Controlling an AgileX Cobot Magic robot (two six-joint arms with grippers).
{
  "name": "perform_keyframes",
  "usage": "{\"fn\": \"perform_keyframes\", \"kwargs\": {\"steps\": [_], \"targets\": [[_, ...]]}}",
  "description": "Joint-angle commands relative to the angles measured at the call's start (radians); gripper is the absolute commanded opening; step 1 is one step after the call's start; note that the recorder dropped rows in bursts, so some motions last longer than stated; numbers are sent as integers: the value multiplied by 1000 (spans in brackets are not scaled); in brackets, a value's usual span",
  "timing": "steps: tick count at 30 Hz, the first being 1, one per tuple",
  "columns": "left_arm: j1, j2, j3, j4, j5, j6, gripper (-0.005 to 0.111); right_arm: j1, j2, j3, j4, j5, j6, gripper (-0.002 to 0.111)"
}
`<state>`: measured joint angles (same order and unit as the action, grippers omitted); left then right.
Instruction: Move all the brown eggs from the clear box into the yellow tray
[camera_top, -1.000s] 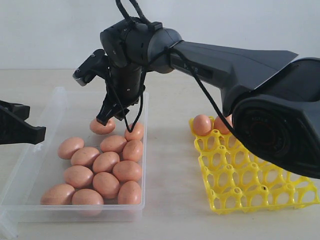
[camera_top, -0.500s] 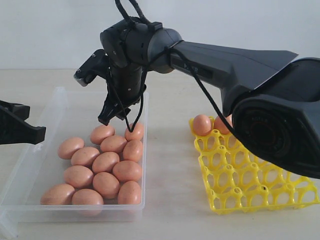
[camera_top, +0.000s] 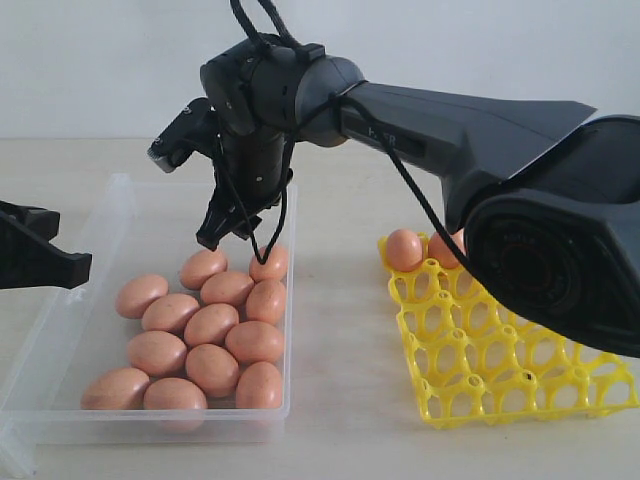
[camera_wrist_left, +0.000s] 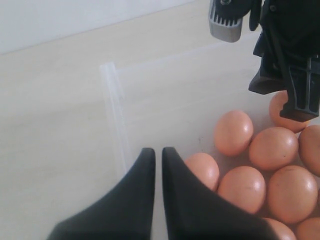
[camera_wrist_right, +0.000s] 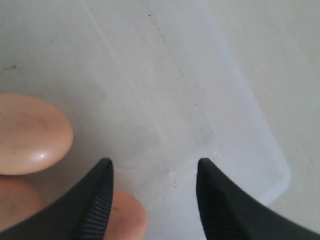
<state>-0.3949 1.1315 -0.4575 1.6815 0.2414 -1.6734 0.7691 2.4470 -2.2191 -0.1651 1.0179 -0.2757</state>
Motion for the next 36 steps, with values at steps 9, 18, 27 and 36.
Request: {"fn": "perform_keyframes", "kwargs": {"steps": [9,18,27,36], "targets": [[3,-9,2,5,-5,-12,4,-1,-13,-6,0,23,14,45],[3,-9,2,5,-5,-12,4,-1,-13,-6,-9,120,65,45],[3,-9,2,5,-5,-12,4,-1,-13,-6,-36,136,64,45],[3,-9,2,5,-5,-14,4,-1,-13,-6,-68,175,68,45]]}}
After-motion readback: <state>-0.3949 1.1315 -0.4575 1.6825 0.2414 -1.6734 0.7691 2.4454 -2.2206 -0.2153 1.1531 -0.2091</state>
